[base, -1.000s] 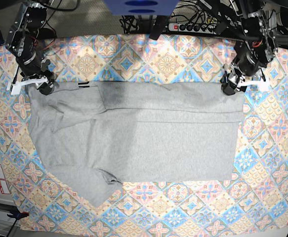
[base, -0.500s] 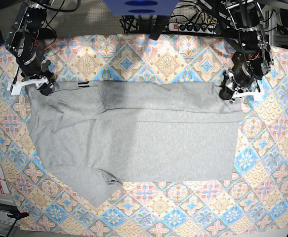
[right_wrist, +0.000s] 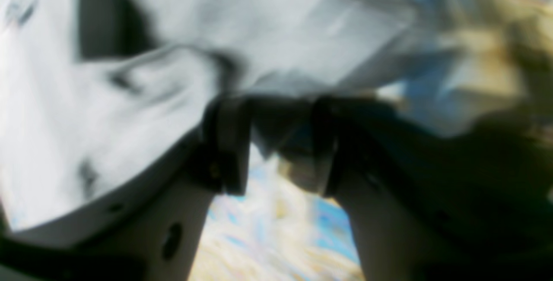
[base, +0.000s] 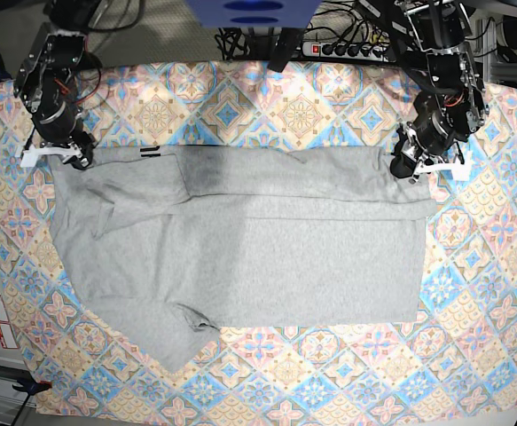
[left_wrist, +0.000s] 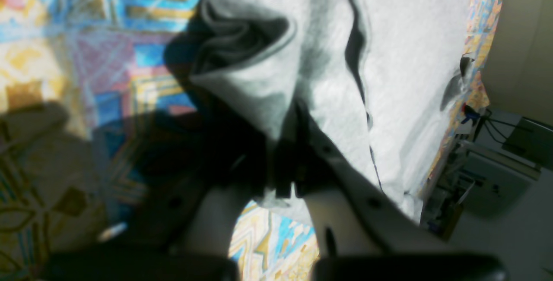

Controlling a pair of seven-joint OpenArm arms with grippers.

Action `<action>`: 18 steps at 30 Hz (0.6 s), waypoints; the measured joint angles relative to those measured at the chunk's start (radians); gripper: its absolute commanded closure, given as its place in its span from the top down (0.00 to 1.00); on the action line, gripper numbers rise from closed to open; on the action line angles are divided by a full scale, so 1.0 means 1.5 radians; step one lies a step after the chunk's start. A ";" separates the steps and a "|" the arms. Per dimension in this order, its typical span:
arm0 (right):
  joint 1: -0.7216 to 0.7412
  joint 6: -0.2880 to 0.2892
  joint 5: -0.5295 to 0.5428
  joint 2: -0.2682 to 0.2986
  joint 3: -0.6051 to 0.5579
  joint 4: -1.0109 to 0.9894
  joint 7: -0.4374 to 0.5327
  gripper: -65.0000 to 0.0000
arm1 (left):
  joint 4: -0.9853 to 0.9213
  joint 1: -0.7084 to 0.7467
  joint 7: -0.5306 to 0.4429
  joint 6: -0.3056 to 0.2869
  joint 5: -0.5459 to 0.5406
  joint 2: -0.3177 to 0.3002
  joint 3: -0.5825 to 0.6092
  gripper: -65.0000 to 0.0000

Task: Fold the T-shirt properly
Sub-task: 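Release the hem and lift both grippers away from the shirt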

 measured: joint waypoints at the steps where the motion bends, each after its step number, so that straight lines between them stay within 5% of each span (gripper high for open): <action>1: -0.001 0.004 0.006 -0.001 0.001 -0.007 0.009 0.36 | 0.000 0.000 0.001 0.000 -0.001 0.000 0.000 0.00; 9: 0.054 0.005 0.012 0.008 0.005 -0.075 0.023 0.34 | 0.000 0.000 0.000 0.000 0.000 0.000 0.000 0.00; 15: 0.054 0.000 0.007 0.007 0.006 -0.078 0.023 0.00 | 0.001 0.011 0.015 -0.002 -0.007 -0.002 -0.002 0.00; 18: 0.034 0.009 0.014 0.005 0.017 -0.076 0.025 0.00 | 0.003 0.037 0.022 -0.010 -0.022 -0.015 0.000 0.00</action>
